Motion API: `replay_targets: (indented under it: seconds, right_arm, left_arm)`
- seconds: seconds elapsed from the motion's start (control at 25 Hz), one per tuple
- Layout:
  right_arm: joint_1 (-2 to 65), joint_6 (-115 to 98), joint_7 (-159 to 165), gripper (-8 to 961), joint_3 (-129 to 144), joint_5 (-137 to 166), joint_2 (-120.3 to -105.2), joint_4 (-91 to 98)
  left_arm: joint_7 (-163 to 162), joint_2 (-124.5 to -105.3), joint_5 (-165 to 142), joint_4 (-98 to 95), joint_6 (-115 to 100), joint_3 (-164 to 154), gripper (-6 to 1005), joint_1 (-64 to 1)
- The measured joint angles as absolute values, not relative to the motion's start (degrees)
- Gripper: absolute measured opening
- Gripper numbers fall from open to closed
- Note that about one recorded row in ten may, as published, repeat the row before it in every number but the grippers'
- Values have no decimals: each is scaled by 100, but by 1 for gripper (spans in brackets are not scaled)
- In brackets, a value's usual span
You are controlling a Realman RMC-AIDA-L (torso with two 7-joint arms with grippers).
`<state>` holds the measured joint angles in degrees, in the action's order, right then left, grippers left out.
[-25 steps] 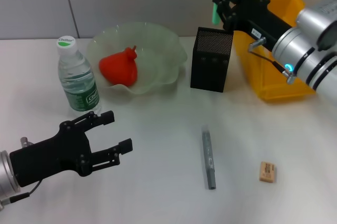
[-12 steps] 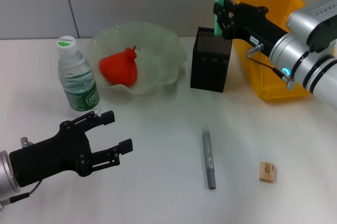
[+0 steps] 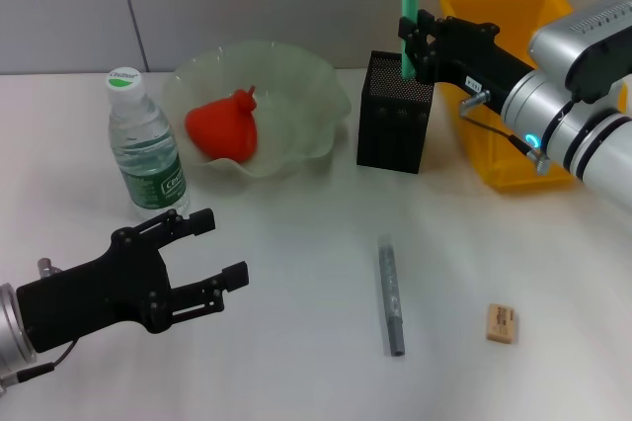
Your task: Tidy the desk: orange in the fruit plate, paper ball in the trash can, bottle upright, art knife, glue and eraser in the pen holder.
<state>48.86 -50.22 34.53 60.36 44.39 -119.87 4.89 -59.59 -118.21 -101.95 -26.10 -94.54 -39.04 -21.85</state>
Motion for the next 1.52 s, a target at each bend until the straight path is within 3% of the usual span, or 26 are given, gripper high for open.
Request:
replay_targets:
  seconds: [0.72,0.92,1.36,1.52]
  right_arm:
    - [4835,-5054,3507,294,6037,4449,-11987,424]
    - [4808,-5111,3509,495,6038,4454,-11987,414]
    - [4681,-5402,3638,726,6025,4446,-11987,407]
    - [4537,-5770,4055,769,6025,4470,-11979,496]
  left_arm:
    - [-5959,-11820,-10195,-2621,-9567,-3902,842,-2136]
    - [-5959,-11820,-10195,-2611,-9580,-3902,842,-2135]
    - [-5959,-11826,-10195,-2610,-9583,-3920,841,-2128]
    - [-5959,-11830,-10195,-2610,-9589,-3936,841,-2120]
